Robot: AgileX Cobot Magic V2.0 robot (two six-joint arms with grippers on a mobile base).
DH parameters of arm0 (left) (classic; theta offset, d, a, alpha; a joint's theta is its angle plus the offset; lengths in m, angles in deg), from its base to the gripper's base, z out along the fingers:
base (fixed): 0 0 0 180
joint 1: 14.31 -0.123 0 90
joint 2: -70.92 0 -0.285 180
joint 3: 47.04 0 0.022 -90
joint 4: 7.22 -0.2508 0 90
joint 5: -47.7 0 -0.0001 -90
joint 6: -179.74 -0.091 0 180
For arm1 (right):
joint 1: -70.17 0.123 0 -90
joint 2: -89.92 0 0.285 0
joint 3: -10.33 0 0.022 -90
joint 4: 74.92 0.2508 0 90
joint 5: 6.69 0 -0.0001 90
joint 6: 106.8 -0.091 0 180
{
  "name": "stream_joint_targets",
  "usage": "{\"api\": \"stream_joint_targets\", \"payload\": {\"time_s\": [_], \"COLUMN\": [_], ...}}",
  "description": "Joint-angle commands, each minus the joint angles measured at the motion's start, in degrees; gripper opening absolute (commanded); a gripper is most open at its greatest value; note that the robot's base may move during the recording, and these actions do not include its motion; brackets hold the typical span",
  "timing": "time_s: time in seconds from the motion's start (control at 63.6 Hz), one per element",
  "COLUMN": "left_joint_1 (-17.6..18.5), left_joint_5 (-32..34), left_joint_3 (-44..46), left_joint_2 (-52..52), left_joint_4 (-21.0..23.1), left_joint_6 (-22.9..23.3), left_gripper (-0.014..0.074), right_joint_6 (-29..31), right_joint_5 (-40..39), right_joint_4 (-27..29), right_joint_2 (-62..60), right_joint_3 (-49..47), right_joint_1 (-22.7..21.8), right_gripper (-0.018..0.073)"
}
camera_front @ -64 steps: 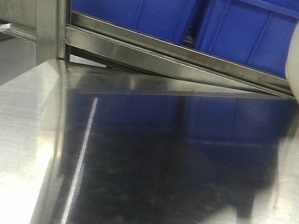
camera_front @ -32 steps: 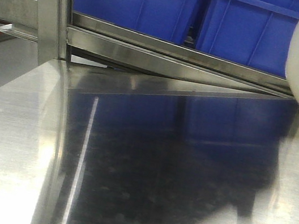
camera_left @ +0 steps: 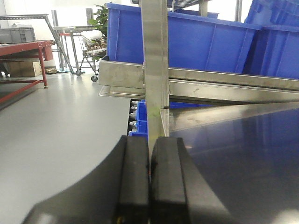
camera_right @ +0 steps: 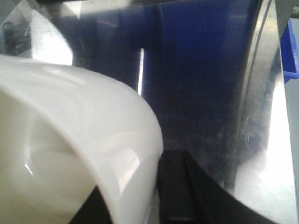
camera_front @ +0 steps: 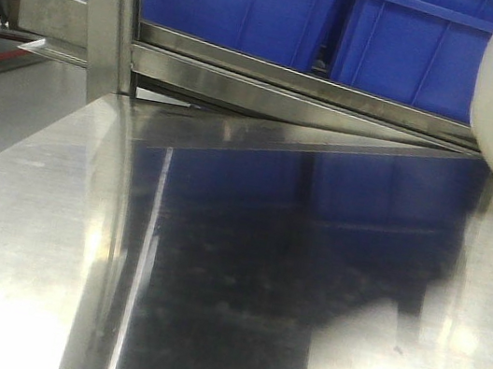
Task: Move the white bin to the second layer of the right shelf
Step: 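Drive backward away from the shelf holding the bin in the right gripper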
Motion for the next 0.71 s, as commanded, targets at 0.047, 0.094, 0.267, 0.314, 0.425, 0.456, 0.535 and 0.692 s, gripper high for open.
{"api": "stream_joint_targets", "payload": {"time_s": [0.047,0.094,0.267,0.314,0.425,0.456,0.535,0.692], "left_joint_1": [0.18,0.18,0.18,0.18,0.18,0.18,0.18,0.18], "left_joint_5": [5.15,5.15,5.15,5.15,5.15,5.15,5.15,5.15], "left_joint_3": [-1.90,-1.90,-1.90,-1.90,-1.90,-1.90,-1.90,-1.90], "left_joint_2": [-0.97,-0.97,-0.97,-0.97,-0.97,-0.97,-0.97,-0.97], "left_joint_4": [0.44,0.44,0.44,0.44,0.44,0.44,0.44,0.44], "left_joint_6": [0.43,0.43,0.43,0.43,0.43,0.43,0.43,0.43], "left_gripper": [0.0085,0.0085,0.0085,0.0085,0.0085,0.0085,0.0085,0.0085], "right_joint_6": [0.14,0.14,0.14,0.14,0.14,0.14,0.14,0.14], "right_joint_5": [-5.35,-5.35,-5.35,-5.35,-5.35,-5.35,-5.35,-5.35], "right_joint_4": [0.55,0.55,0.55,0.55,0.55,0.55,0.55,0.55], "right_joint_2": [-0.21,-0.21,-0.21,-0.21,-0.21,-0.21,-0.21,-0.21], "right_joint_3": [-1.68,-1.68,-1.68,-1.68,-1.68,-1.68,-1.68,-1.68], "right_joint_1": [-0.30,-0.30,-0.30,-0.30,-0.30,-0.30,-0.30,-0.30], "right_gripper": [0.0056,0.0056,0.0056,0.0056,0.0056,0.0056,0.0056,0.0056]}}
